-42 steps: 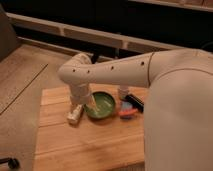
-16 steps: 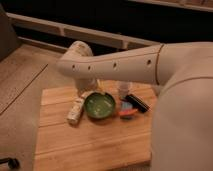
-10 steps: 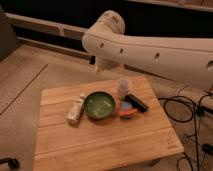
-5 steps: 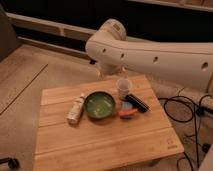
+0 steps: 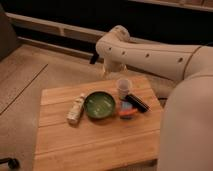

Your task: Place the ceramic cup in the ceramic bowl

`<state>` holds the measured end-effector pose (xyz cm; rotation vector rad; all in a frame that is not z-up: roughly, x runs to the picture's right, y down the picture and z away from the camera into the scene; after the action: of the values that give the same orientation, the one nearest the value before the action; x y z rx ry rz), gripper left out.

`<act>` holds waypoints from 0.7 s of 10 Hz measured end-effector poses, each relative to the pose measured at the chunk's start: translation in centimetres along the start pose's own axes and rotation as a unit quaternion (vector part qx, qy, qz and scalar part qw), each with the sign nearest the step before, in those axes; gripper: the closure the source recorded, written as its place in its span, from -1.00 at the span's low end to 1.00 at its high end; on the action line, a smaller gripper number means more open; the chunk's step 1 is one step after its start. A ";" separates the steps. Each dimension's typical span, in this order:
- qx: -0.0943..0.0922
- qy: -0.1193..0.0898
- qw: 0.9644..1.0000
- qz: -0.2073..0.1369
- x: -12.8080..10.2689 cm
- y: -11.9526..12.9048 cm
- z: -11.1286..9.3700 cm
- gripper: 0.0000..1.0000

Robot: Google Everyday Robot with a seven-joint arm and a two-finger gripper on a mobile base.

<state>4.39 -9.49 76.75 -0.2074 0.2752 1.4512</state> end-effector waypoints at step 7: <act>-0.034 -0.010 0.994 -0.102 -5.9 1.6 5.7 -0.30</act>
<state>2.58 -13.16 84.05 -0.2680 0.1827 1.2608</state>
